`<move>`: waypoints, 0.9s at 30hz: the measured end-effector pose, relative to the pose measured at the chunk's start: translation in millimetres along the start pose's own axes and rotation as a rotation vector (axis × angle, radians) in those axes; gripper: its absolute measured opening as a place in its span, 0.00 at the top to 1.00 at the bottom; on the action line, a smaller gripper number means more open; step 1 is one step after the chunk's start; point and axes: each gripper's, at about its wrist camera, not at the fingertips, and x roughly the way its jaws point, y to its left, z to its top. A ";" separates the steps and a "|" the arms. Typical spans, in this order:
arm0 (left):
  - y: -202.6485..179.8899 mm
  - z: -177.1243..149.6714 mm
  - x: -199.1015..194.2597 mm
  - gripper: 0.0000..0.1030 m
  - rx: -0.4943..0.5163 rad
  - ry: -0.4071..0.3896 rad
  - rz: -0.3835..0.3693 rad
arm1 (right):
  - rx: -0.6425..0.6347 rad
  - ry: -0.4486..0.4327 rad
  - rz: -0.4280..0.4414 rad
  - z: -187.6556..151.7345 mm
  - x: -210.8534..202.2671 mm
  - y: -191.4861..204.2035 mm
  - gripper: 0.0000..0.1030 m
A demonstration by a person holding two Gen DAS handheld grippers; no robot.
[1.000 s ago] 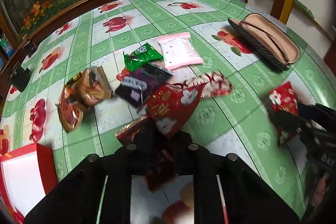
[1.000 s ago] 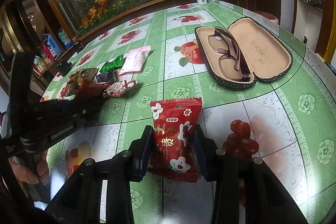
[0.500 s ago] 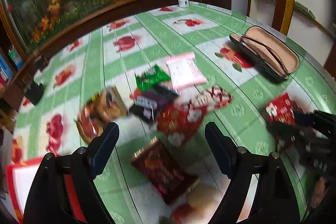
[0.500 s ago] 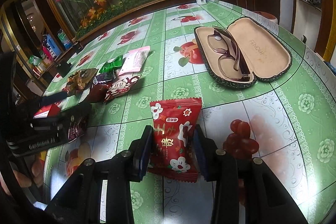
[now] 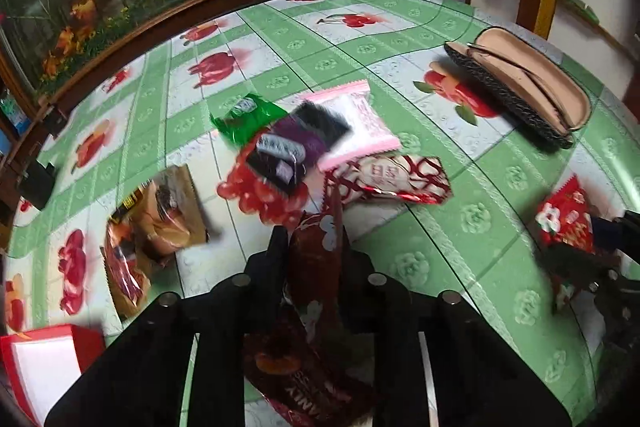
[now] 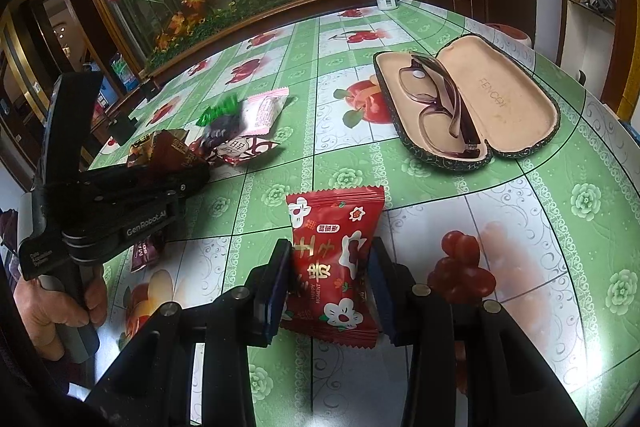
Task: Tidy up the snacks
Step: 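Lift and carry both held packets over the red-rimmed tray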
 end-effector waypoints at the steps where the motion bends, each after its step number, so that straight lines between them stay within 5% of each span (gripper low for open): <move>1: 0.2 -2.1 -2.0 0.83 -0.009 -0.001 -0.017 | 0.001 0.000 0.002 0.0 0.1 -0.2 0.60; 8: 10.9 -33.5 -30.6 0.83 -0.101 -0.007 -0.123 | 0.010 -0.001 0.009 0.3 0.1 -3.0 0.62; 17: 18.7 -84.5 -93.1 0.83 -0.132 -0.050 -0.168 | 0.007 0.009 0.008 -2.0 -1.2 2.6 0.63; 27: 66.1 -137.6 -165.2 0.83 -0.214 -0.151 -0.086 | 0.015 0.070 0.148 -19.2 6.5 65.0 0.65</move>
